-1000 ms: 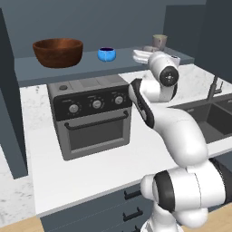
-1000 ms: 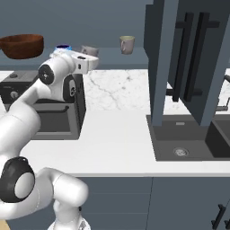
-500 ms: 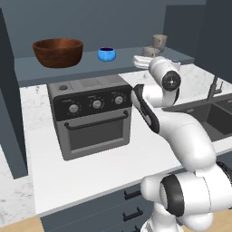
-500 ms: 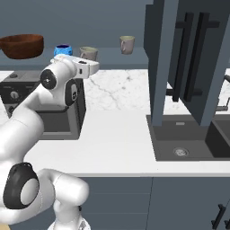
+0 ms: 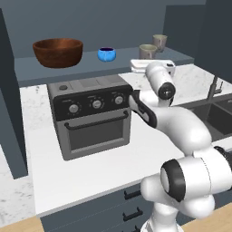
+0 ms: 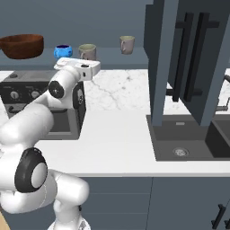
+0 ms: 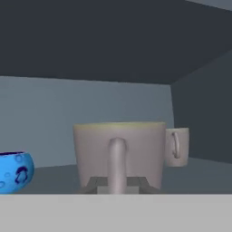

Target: Gather all objects into one cabinet and sort the glasses and bowls to opposite sides.

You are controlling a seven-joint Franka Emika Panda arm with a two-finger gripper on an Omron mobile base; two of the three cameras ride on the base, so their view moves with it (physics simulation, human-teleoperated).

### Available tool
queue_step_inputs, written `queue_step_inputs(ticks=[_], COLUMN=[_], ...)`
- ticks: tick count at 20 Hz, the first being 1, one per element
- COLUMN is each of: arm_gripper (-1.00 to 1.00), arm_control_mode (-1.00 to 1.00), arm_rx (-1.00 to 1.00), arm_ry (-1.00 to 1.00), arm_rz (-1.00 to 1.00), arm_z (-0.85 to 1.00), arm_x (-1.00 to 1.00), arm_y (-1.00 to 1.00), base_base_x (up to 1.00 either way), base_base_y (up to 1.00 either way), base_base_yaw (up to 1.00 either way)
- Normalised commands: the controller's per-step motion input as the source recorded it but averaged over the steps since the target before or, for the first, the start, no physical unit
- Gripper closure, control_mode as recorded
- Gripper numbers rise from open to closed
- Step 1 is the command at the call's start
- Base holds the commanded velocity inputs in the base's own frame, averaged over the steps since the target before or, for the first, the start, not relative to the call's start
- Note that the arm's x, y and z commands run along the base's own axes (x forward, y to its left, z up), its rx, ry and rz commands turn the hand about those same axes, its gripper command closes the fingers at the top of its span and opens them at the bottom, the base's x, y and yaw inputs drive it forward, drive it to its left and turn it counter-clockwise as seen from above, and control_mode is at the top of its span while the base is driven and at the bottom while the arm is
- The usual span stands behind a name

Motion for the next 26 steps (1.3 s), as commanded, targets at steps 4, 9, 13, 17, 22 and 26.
queue_step_inputs(ticks=[4,9,13,17,22,26], arm_gripper=[1.00,1.00,1.00,1.00,1.00,1.00], arm_control_mode=[-1.00,-1.00,-1.00,-1.00,-1.00,-1.00], arm_rx=[-0.02,0.01,0.02,0.01,0.02,0.00], arm_ry=[-0.07,0.05,0.11,0.13,0.19,0.12], arm_rz=[0.04,0.03,0.02,0.00,0.00,0.00], arm_z=[-0.14,-0.01,0.00,0.00,0.00,-0.09], arm_x=[0.50,0.31,0.24,0.22,0.32,0.42], arm_y=[0.00,0.00,0.00,0.00,0.00,0.00], base_base_x=[0.00,0.00,0.00,0.00,0.00,0.00], base_base_y=[0.00,0.00,0.00,0.00,0.00,0.00], base_base_yaw=[0.00,0.00,0.00,0.00,0.00,0.00])
